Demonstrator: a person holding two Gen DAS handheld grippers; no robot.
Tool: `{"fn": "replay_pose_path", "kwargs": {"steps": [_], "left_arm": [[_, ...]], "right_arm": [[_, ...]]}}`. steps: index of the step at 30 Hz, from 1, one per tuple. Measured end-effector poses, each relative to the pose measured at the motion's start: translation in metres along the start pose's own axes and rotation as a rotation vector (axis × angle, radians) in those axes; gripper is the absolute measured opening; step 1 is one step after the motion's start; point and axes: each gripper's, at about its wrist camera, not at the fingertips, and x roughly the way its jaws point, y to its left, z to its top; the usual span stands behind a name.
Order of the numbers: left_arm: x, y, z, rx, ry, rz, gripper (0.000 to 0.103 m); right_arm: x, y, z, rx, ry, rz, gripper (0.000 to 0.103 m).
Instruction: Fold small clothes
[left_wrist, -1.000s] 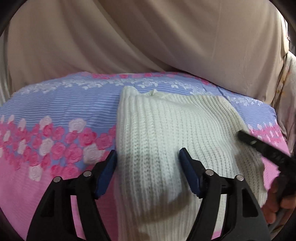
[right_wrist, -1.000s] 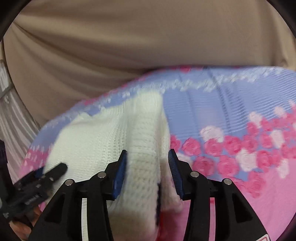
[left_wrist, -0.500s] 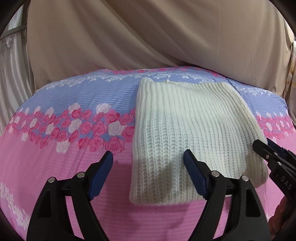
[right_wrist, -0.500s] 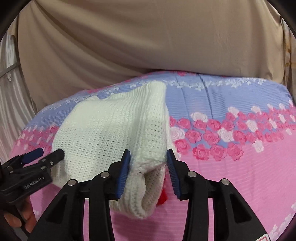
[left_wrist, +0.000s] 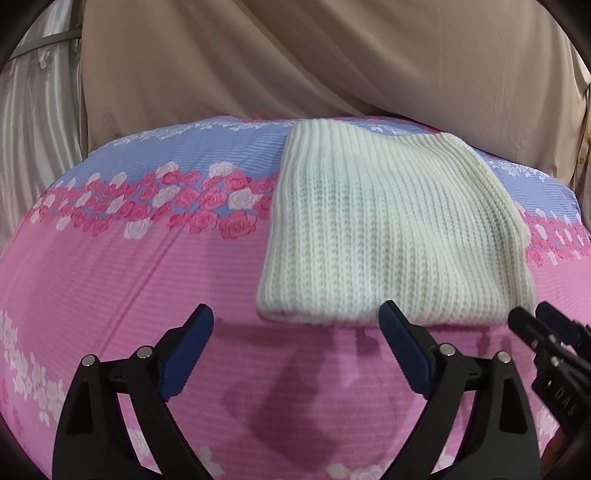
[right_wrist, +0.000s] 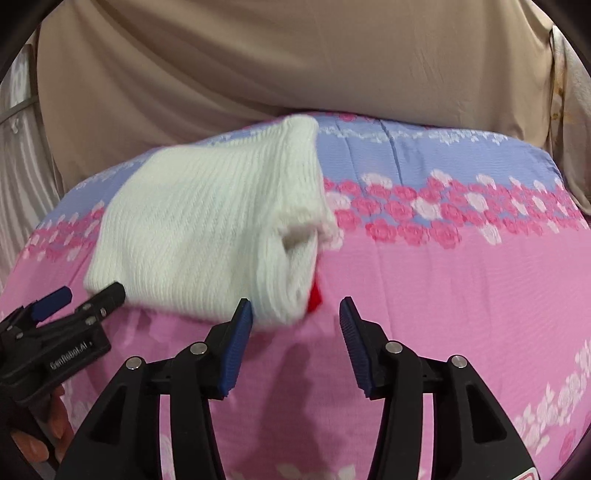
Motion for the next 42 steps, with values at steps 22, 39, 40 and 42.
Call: {"fn": "replay_pose_path", "kwargs": {"steps": [22,39,40,42], "left_arm": [[-0.013,-0.020,-0.043,0.035,0.039,0.059,0.092],[-0.015,-0.022,-0.042,0.053,0.028,0.077,0.090],[-0.015,-0.022,-0.042,0.053,0.028,0.077,0.090],[-0.015,-0.022,-0.043,0.054,0.027,0.080,0.090]], "right_arm": [[-0.013,0.020,-0.044,-0.072,0.014,-0.102,0.070],[-0.014,0.021,-0.045,-0.072,0.015,-0.116,0.070],[-0.014,0.021,-0.045,-0.071,0.014,-0.116,0.070],[-0.014,0.021,-0.044,-0.072,0.015,-0.115,0.070]]}}
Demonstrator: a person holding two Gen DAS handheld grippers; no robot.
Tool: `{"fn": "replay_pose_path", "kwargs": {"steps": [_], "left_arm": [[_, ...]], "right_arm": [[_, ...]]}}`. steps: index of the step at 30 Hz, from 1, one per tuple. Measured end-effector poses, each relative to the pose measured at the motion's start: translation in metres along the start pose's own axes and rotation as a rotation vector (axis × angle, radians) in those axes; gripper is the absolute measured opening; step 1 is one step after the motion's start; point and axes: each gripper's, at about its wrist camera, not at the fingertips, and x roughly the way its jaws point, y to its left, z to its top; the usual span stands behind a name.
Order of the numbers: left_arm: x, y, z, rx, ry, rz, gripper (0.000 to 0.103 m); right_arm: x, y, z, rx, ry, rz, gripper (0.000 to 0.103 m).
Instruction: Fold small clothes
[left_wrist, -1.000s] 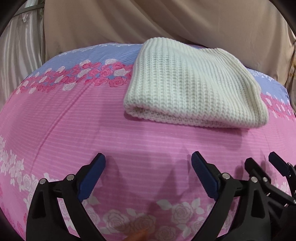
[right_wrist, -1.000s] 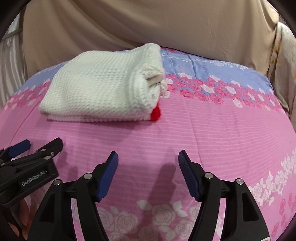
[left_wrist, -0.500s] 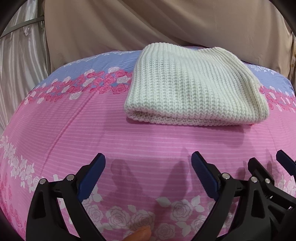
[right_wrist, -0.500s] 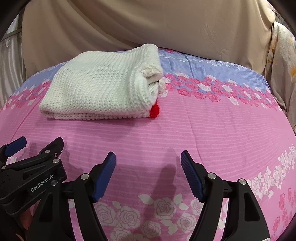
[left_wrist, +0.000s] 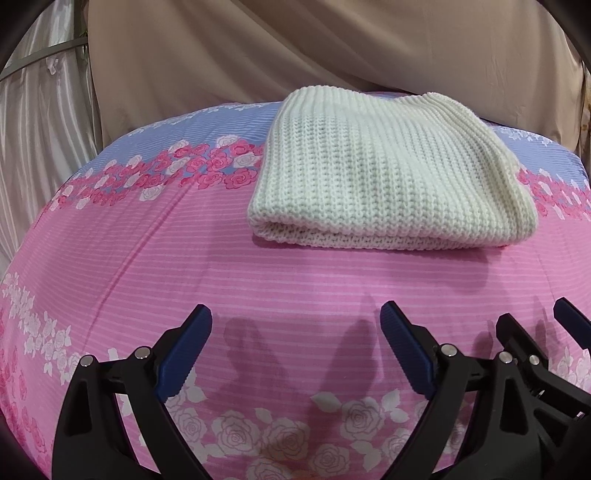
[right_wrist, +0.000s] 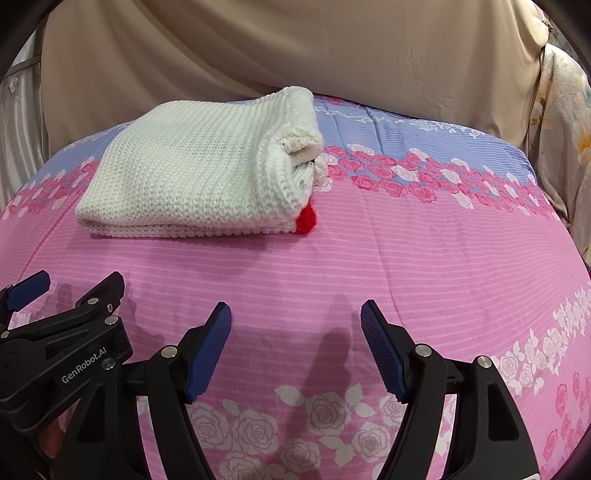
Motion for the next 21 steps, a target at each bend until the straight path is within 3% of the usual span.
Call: {"fn": "replay_pose_path", "kwargs": {"steps": [16,21], "left_arm": [[-0.0003,0.0027,0.0003,-0.001,-0.004,-0.017,0.090],[-0.0003,-0.0015,-0.0001,0.020,-0.004,0.000,0.082]], "right_arm": [[-0.0023,-0.0021,-0.0017,0.008,-0.003,-0.007,0.070],[-0.0025,-0.0003,-0.0021,-0.004,0.000,-0.012,0.071]]}}
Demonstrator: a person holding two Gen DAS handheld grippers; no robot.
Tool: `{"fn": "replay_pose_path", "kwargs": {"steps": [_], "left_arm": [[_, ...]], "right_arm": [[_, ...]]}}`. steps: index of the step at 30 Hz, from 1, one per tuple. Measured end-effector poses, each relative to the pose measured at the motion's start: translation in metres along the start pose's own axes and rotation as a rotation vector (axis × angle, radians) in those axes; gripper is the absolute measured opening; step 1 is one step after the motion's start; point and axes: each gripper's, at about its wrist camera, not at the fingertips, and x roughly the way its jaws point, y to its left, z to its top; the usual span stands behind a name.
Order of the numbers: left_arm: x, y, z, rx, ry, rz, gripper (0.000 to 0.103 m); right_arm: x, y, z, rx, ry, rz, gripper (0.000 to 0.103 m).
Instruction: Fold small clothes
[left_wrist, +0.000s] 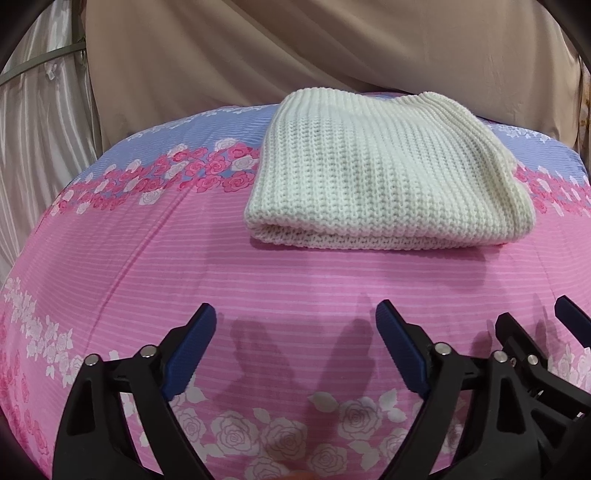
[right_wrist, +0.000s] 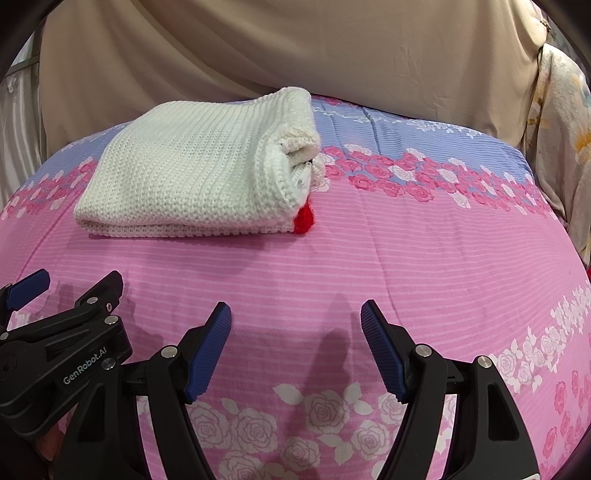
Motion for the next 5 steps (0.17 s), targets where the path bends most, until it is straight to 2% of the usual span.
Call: {"fn": "replay_pose_path", "kwargs": {"steps": [5], "left_arm": [[0.0008,0.0005,-0.0001,0.002,0.004,-0.007,0.080]], "right_arm": [[-0.0015,0.0033,-0.0014,0.004,0.001,-0.004,0.071]]}}
